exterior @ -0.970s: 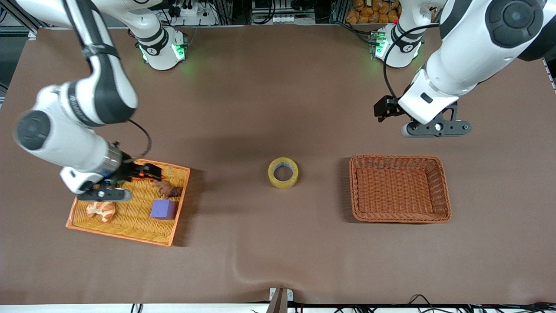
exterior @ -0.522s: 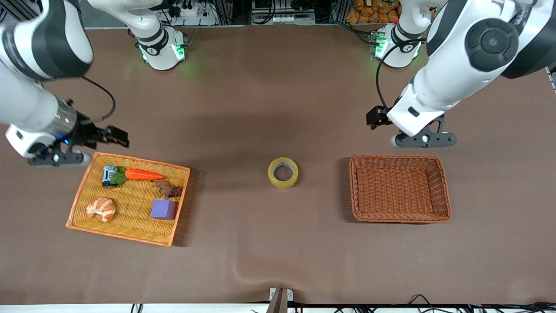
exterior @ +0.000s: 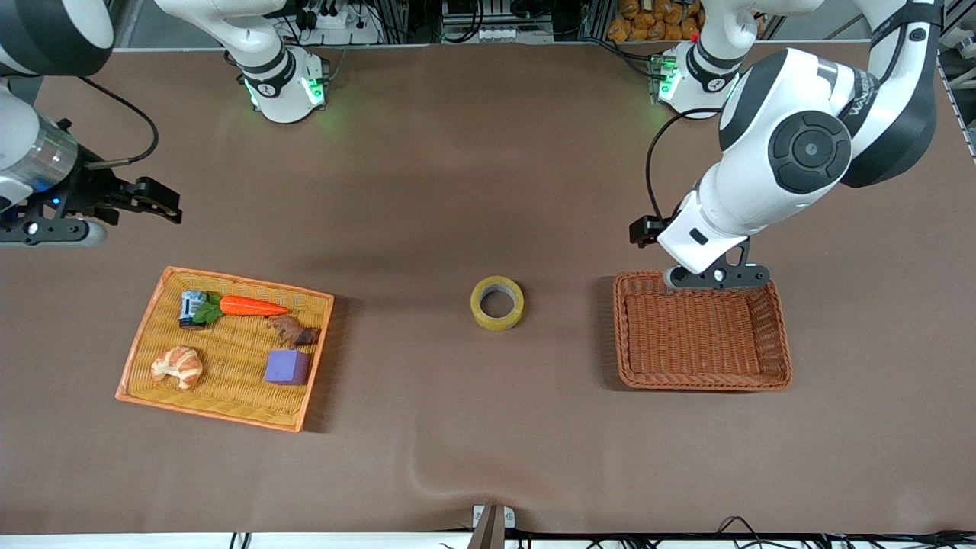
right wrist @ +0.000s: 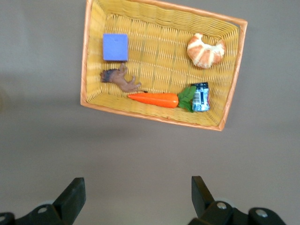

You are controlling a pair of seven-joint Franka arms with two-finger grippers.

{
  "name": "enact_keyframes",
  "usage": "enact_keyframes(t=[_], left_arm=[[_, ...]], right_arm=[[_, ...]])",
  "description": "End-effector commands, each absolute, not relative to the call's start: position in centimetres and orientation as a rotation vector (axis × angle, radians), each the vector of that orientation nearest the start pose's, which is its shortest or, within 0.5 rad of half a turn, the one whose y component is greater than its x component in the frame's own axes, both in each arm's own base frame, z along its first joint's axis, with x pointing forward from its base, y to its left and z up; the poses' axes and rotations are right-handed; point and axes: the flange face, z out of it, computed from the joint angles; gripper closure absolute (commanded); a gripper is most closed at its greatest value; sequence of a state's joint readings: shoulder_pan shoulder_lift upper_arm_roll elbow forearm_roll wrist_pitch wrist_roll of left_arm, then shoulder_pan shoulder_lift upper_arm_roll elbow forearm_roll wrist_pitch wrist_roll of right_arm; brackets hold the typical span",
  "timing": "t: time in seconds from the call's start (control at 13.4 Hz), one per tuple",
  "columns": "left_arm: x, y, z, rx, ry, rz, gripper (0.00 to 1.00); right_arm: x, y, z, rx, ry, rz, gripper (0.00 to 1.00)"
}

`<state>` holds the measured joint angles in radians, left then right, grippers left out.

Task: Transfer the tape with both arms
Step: 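Move the left gripper over the tape roll and lower it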

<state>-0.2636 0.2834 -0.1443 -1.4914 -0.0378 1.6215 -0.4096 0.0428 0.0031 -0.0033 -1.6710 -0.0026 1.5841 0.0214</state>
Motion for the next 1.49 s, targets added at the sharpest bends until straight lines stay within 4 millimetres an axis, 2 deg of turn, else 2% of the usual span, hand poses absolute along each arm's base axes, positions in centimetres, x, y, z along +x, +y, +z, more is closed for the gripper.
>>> enact_keyframes(t=[0.0,0.15,0.22,0.3,0.45,0.6,0.67,0.82,1.04,1.12,1.19,1.42], left_arm=[[57.0,-24.7,49.2,-3.113,-0.023,0.261,0.00],[55.5,-25.5,47.5,-3.080,-0.087,0.308,0.00],[55.7,-26.5,46.8,-3.092,-0.087,0.281,0.00],[56.2,-27.9,45.2,-3.105,-0.091,0.256,0.00],[55.9,-32.0,41.5,-3.102,-0.172,0.242,0.00],[56.2,-34.8,38.6,-3.129,-0.271,0.190,0.00],[56.1,-36.3,37.1,-3.143,-0.252,0.174,0.00],[56.9,-36.9,34.2,-3.161,-0.259,0.158,0.00],[56.4,-39.0,30.4,-3.168,-0.229,0.176,0.00],[55.9,-40.1,29.7,-3.176,-0.205,0.174,0.00],[55.8,-40.5,28.4,-3.179,-0.203,0.176,0.00],[56.1,-41.3,26.3,-3.218,-0.210,0.121,0.00]], right_arm=[[54.1,1.0,59.9,-3.137,-0.055,0.166,0.00],[54.1,1.2,60.6,-3.138,-0.060,0.154,0.00],[54.1,1.2,60.6,-3.138,-0.060,0.154,0.00],[54.1,1.3,60.7,-3.138,-0.063,0.149,0.00],[54.1,1.3,60.6,-3.138,-0.063,0.152,0.00],[54.0,1.3,60.6,-3.137,-0.065,0.164,0.00],[53.9,1.2,60.6,-3.137,-0.063,0.171,0.00],[53.8,1.1,60.7,-3.137,-0.063,0.171,0.00],[53.6,0.8,60.9,-3.137,-0.053,0.171,0.00],[53.4,0.8,60.8,-3.136,-0.053,0.183,0.00],[53.3,0.8,60.7,-3.135,-0.053,0.193,0.00],[53.3,0.5,60.7,-3.135,-0.046,0.193,0.00]])
